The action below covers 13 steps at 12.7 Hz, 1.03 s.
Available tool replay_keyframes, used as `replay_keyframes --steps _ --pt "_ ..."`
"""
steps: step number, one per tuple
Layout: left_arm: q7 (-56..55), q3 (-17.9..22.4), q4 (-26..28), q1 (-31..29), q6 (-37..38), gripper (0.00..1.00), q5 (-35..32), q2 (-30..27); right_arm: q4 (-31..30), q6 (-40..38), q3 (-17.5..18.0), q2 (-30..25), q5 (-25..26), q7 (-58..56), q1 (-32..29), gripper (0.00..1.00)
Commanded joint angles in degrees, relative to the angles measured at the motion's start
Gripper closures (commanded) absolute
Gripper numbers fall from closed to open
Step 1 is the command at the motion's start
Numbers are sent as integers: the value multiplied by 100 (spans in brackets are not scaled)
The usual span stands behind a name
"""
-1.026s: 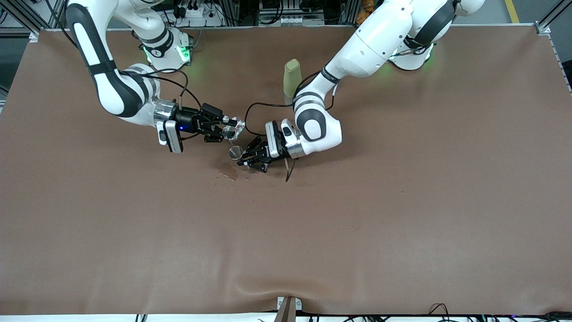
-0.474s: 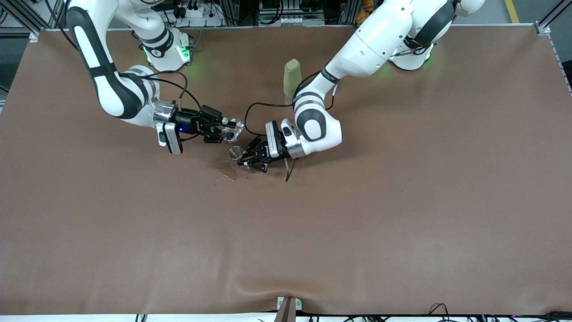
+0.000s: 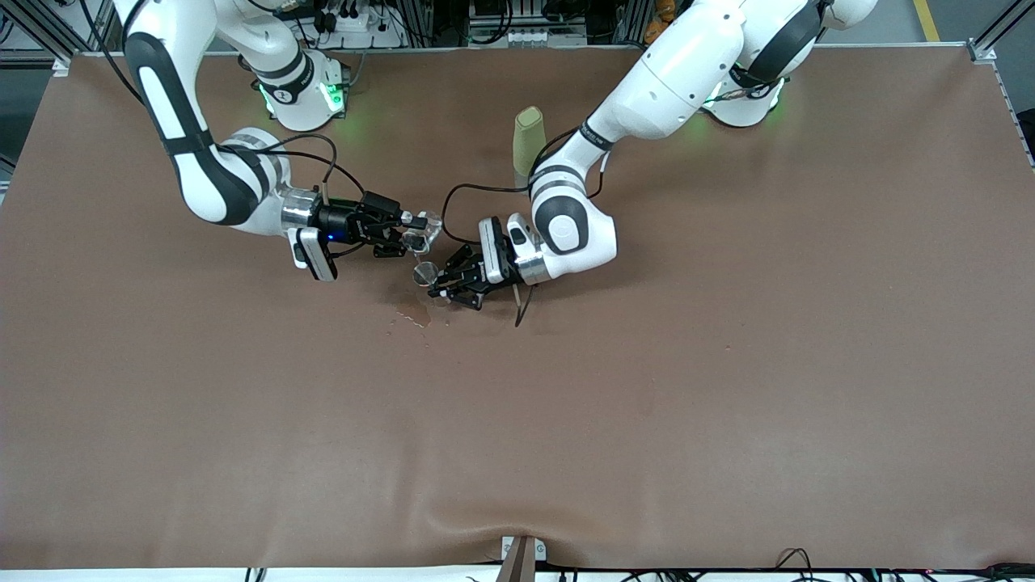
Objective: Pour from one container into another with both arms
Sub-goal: 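Tilt the beaker with the right gripper, pouring liquid into the jigger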
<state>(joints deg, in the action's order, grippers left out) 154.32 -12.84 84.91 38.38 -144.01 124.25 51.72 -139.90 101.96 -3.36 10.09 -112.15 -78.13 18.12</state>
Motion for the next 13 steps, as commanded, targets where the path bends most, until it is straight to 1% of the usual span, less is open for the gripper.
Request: replay_keyframes --steps 1,6,9,13 --pt "168 -8 -36 -6 57 100 100 31 42 -89 55 11 -96 70 -98 87" --pt "168 -8 -27 -15 57 100 126 31 42 -89 55 28 -105 307 -151 87" --pt "168 -8 -18 -15 57 100 126 40 51 -89 55 46 -105 702 -151 87" --pt "168 -8 -18 -6 48 100 126 57 60 -89 55 63 -105 808 -142 87"
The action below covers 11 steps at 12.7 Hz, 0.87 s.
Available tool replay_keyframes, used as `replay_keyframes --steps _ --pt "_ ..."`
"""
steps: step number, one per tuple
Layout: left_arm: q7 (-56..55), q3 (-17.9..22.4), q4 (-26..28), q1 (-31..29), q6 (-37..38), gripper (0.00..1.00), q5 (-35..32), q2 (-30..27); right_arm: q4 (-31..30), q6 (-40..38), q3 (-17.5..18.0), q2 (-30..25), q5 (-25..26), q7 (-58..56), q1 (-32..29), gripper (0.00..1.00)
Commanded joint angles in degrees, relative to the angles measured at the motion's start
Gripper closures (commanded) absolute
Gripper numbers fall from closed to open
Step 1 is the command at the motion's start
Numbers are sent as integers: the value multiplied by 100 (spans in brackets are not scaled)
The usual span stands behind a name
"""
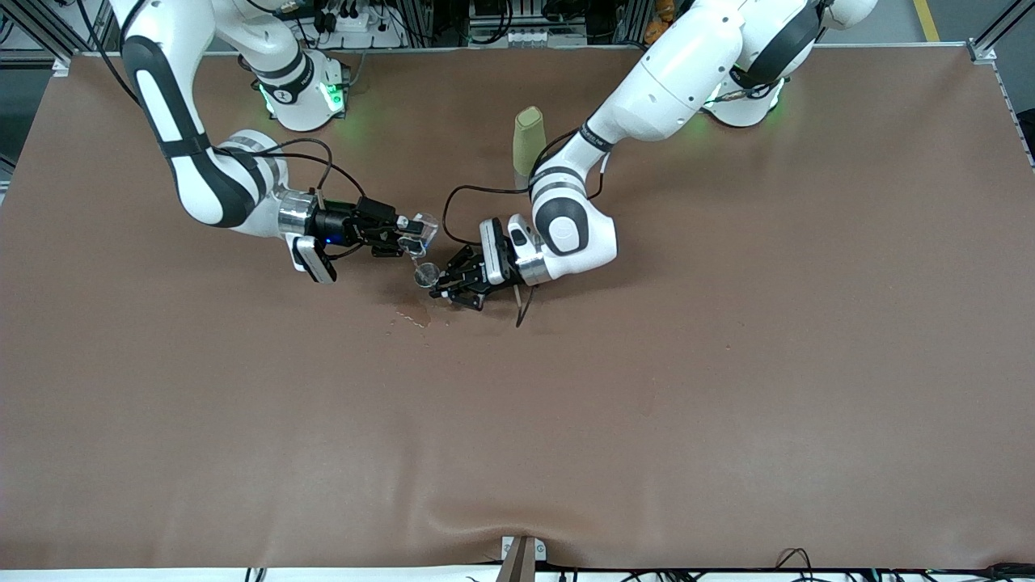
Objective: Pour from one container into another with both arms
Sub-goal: 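Tilt the beaker with the right gripper, pouring liquid into the jigger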
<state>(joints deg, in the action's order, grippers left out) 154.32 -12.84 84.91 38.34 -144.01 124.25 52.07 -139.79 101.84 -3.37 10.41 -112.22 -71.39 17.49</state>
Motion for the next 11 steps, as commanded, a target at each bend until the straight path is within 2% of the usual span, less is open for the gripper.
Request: replay_keyframes --steps 1,11 --pt "168 -8 -18 -2 57 100 126 31 48 -76 64 40 -98 151 -79 87" --pt "151 -8 -45 24 48 100 161 102 83 -164 64 58 -107 960 -70 86"
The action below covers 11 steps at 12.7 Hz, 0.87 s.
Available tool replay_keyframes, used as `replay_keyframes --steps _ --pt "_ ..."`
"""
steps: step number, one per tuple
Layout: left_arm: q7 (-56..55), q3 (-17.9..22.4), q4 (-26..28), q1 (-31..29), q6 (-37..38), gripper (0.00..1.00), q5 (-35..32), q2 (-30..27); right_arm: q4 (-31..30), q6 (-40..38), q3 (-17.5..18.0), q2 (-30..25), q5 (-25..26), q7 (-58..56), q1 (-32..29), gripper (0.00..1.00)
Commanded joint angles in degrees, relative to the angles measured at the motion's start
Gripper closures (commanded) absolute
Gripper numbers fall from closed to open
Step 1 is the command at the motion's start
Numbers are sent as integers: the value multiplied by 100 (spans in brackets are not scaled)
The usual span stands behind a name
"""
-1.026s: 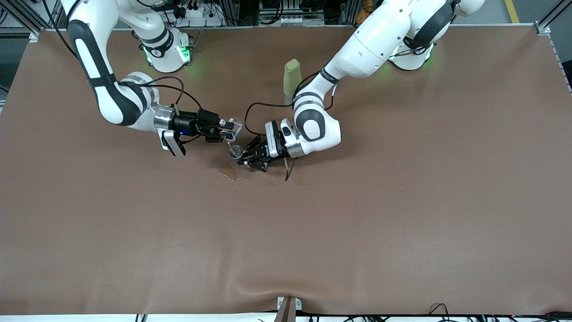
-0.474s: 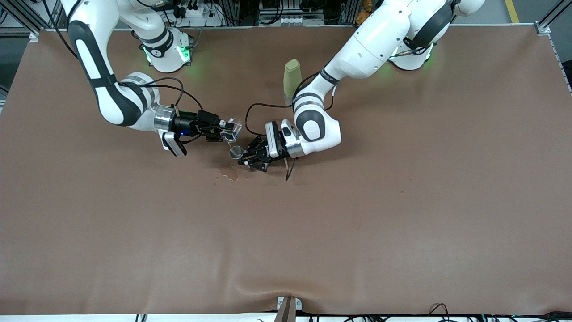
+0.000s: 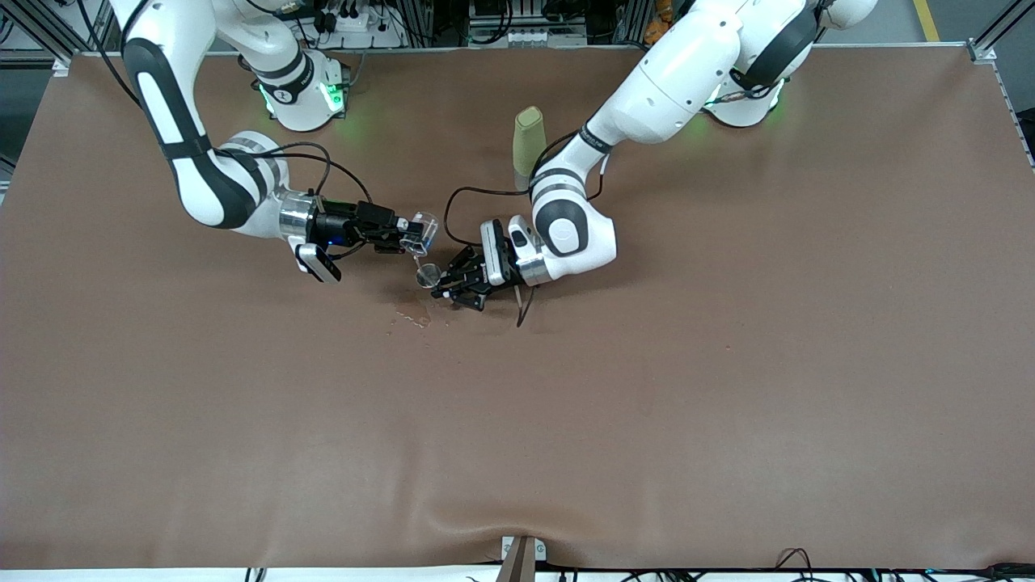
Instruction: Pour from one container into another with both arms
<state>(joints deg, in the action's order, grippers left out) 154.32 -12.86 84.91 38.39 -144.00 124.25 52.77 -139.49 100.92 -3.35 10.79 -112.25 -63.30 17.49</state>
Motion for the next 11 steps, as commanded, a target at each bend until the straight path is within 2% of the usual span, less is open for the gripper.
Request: replay_keyframes --steps 1,11 --pt "159 -6 -45 20 48 100 144 57 53 -73 62 19 -95 160 -79 86" --pt "151 -6 -45 28 48 100 161 58 132 -187 62 90 -95 818 -70 85"
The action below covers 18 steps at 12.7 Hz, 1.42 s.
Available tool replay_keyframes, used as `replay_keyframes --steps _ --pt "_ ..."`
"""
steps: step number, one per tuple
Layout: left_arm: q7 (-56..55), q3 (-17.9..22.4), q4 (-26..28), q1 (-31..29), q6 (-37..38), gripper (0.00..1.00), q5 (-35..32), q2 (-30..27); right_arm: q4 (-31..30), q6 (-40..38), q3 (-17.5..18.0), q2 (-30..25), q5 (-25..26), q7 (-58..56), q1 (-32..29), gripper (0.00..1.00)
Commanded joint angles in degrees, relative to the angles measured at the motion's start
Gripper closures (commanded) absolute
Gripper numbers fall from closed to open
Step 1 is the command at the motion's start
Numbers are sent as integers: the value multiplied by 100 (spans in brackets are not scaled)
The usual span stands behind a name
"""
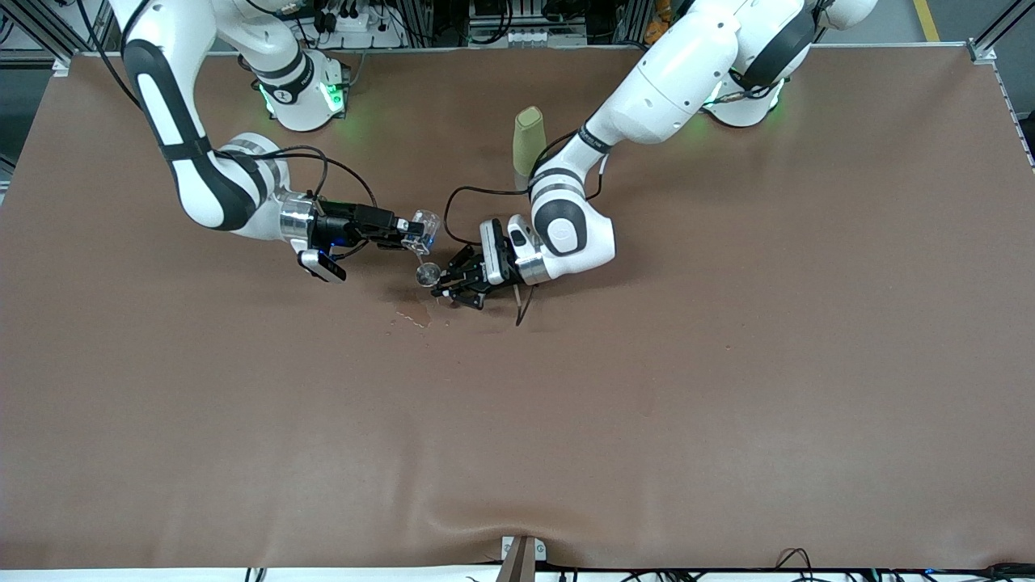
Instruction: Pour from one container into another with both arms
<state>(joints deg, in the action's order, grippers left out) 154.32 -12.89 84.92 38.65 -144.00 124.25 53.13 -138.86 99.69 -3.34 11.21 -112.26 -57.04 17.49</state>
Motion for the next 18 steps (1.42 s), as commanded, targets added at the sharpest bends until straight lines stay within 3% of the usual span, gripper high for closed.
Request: replay_keyframes --steps 1,18 --pt "151 -3 -45 3 48 100 161 22 78 -64 61 48 -95 297 -70 85" --pt "98 -3 -45 -32 48 100 161 -22 210 -55 44 22 -16 228 -79 84"
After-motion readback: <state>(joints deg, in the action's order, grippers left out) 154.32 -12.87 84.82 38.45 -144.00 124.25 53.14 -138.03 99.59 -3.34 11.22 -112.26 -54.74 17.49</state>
